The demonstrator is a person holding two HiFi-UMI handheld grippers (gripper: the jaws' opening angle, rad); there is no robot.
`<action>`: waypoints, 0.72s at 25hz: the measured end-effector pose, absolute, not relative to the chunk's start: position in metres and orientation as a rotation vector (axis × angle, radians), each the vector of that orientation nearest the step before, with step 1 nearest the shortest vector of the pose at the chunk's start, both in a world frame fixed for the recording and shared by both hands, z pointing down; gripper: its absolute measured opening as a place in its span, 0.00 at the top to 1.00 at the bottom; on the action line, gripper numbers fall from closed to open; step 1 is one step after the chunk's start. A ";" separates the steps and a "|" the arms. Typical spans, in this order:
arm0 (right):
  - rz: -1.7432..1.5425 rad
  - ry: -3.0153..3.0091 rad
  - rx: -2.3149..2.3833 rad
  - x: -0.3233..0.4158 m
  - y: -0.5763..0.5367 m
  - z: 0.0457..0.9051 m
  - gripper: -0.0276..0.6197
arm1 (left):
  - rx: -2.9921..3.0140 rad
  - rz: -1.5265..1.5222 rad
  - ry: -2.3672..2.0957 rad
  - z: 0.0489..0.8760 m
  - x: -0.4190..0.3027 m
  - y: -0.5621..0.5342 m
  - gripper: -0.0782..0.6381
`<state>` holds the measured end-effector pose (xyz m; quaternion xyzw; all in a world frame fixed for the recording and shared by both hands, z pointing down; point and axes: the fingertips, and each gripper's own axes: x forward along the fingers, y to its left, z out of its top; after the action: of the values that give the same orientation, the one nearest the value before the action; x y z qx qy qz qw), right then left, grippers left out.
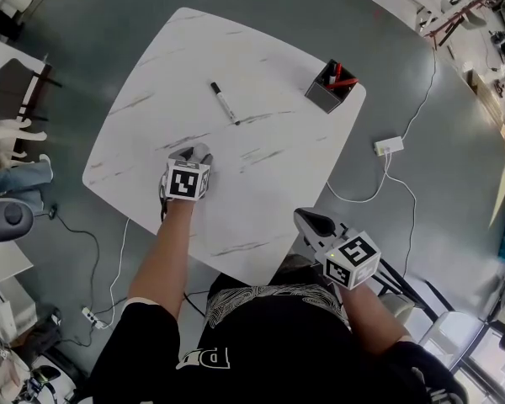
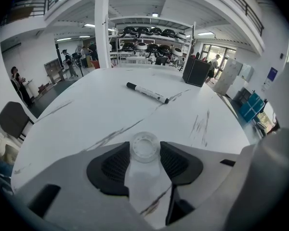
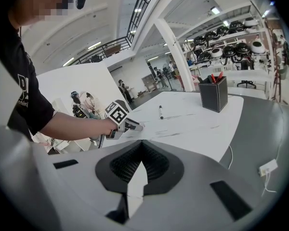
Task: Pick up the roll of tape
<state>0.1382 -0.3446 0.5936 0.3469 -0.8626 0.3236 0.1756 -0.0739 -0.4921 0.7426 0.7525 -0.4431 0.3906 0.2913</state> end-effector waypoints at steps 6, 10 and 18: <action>0.896 -2.442 1.030 0.141 -0.338 0.586 0.95 | 2.054 1.021 -1.165 0.728 -0.068 -0.487 0.60; 0.871 -2.452 1.064 0.138 -0.330 0.579 0.95 | 2.104 1.005 -1.178 0.710 -0.069 -0.482 0.60; 0.794 -2.492 1.101 0.118 -0.307 0.553 0.95 | 2.205 0.944 -1.175 0.661 -0.075 -0.456 0.60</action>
<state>0.1182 -0.3072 0.5533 0.3834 -0.8680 0.2768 0.1515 -0.0752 -0.4559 0.6608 0.8027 -0.4278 0.3439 0.2332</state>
